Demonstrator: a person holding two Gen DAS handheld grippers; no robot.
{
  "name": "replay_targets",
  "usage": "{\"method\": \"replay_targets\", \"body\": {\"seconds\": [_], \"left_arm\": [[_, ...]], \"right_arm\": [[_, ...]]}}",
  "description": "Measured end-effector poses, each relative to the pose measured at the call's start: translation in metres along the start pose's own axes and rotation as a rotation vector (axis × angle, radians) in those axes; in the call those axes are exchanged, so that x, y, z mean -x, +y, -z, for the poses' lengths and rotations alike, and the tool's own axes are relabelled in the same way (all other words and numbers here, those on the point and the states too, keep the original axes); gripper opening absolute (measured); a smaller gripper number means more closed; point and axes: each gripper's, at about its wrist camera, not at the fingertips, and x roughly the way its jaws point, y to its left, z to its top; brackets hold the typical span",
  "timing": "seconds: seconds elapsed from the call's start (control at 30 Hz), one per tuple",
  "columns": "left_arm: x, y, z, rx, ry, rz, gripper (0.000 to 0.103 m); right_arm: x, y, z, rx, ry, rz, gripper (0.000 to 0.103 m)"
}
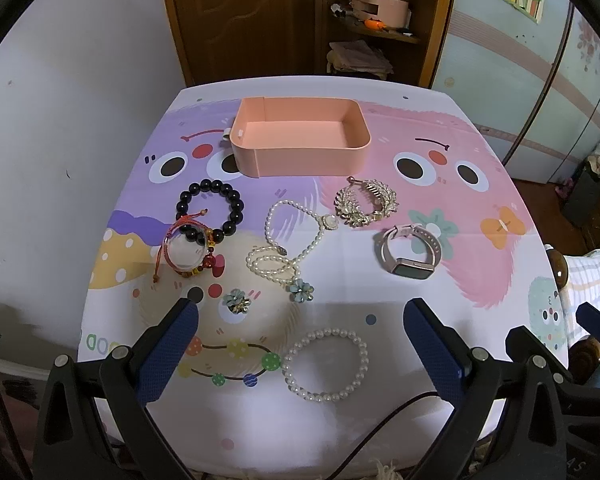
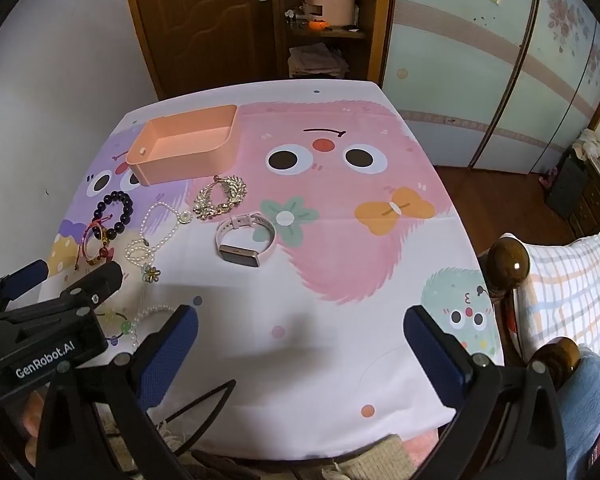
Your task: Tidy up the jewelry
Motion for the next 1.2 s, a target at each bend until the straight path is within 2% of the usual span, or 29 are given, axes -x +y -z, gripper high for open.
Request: {"method": "replay_targets", "body": {"seconds": [1.2], "left_arm": [[0.013, 0.01, 0.012, 0.018, -0.009, 0.009, 0.101]], "right_arm": [[0.014, 0.006, 0.009, 0.005, -0.016, -0.01, 0.103]]}}
